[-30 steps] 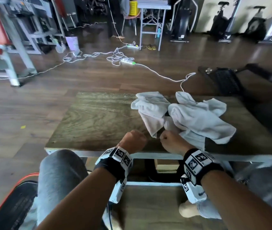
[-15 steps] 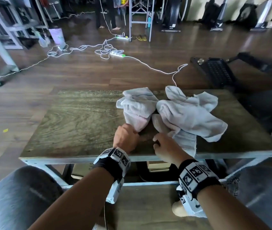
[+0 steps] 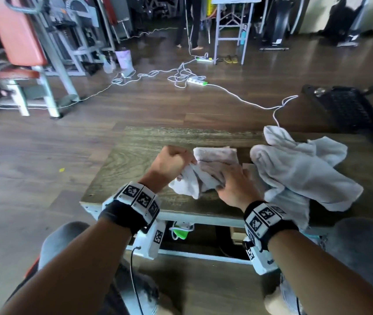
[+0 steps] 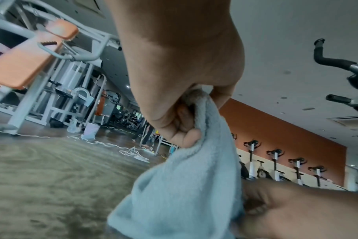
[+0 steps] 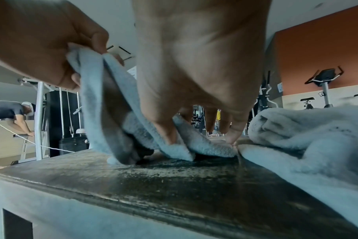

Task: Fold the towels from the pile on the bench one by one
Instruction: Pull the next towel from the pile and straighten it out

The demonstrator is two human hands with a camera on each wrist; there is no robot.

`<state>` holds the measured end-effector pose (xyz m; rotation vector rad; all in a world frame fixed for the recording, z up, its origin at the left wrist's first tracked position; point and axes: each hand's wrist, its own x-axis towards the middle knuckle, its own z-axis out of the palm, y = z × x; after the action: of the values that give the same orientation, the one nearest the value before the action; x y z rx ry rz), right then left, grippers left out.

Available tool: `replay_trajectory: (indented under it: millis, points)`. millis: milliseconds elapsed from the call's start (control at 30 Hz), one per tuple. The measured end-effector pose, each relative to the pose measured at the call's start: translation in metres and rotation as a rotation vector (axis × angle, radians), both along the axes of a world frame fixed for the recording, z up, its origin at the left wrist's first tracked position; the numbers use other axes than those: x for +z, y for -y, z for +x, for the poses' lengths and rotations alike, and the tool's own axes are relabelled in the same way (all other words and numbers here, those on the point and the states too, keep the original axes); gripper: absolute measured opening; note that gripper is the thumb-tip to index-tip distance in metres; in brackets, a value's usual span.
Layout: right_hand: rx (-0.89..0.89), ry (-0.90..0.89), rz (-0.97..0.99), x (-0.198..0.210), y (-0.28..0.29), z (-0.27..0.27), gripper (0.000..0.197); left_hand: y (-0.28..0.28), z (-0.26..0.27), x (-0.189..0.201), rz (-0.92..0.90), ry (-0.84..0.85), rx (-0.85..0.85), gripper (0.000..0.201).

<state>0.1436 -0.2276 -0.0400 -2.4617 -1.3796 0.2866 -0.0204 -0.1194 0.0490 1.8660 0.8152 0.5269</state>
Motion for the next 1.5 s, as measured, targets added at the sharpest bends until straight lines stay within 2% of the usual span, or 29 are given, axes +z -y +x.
replay_trajectory:
  millis: [67,167,300,400,433,500,633,767,833,867,900,967,1067,1167,1200,1233,1333,1467,1500]
  points:
    - [0.028,-0.024,-0.033,0.000,-0.006,0.000,0.041,-0.013,-0.015,0.003,0.032,-0.065,0.033,0.025]
    - [-0.016,-0.087,0.048,0.007,-0.011,0.000,0.022,-0.038,-0.039,0.002,0.009,-0.067,0.267,0.028]
    - [-0.084,-0.050,0.188,0.025,-0.012,0.007,0.024,-0.071,-0.063,0.009,-0.030,0.079,0.580,0.032]
    - [-0.195,-0.119,0.317,0.039,-0.006,0.011,0.025,-0.098,-0.073,0.013,0.026,0.147,0.676,0.007]
    - [-0.230,-0.167,0.358,0.043,-0.006,0.012,0.024,-0.107,-0.074,0.010,0.023,0.160,0.659,0.013]
    - [-0.274,-0.291,0.424,0.049,-0.005,0.011,0.027,-0.113,-0.065,-0.002,0.074,0.100,0.496,0.020]
    - [-0.298,-0.468,0.424,0.067,-0.010,-0.002,0.029,-0.064,-0.040,-0.005,0.225,-0.227,0.136,0.040]
    - [-0.212,-0.791,0.602,0.074,-0.027,-0.019,0.007,-0.015,-0.015,-0.021,0.084,-0.392,-0.175,0.048]
    - [-0.170,-0.948,0.635,0.081,-0.029,-0.026,0.006,0.000,-0.005,-0.028,0.095,-0.417,-0.231,0.069]
    - [-0.140,-0.997,0.650,0.085,-0.029,-0.027,0.011,0.005,-0.001,-0.030,0.107,-0.380,-0.210,0.070]
    - [-0.097,-1.023,0.655,0.089,-0.028,-0.029,0.018,0.008,0.002,-0.030,0.099,-0.315,-0.169,0.058]
    - [-0.025,-0.970,0.654,0.094,-0.022,-0.028,0.029,0.012,0.005,-0.021,0.030,-0.104,-0.028,0.027]
    - [0.010,-0.832,0.603,0.091,-0.005,-0.024,0.046,0.010,0.005,-0.002,-0.224,0.169,0.170,0.028]
    - [0.143,-0.784,0.431,0.086,0.013,-0.030,0.072,0.007,0.007,0.011,-0.264,0.208,0.221,0.027]
    - [0.174,-0.735,0.384,0.084,0.017,-0.033,0.074,0.009,0.008,0.016,-0.250,0.198,0.215,0.030]
    - [0.180,-0.662,0.354,0.083,0.019,-0.036,0.065,0.011,0.009,0.018,-0.234,0.188,0.199,0.033]
    - [0.155,-0.453,0.421,0.086,0.022,-0.041,0.010,0.026,0.010,0.029,-0.260,0.258,0.128,0.024]
    - [0.123,-0.392,0.583,0.101,0.028,-0.038,0.016,0.043,0.002,0.037,-0.234,0.301,0.079,0.010]
    - [0.126,-0.371,0.600,0.105,0.030,-0.037,0.019,0.046,-0.001,0.036,-0.221,0.307,0.087,0.018]
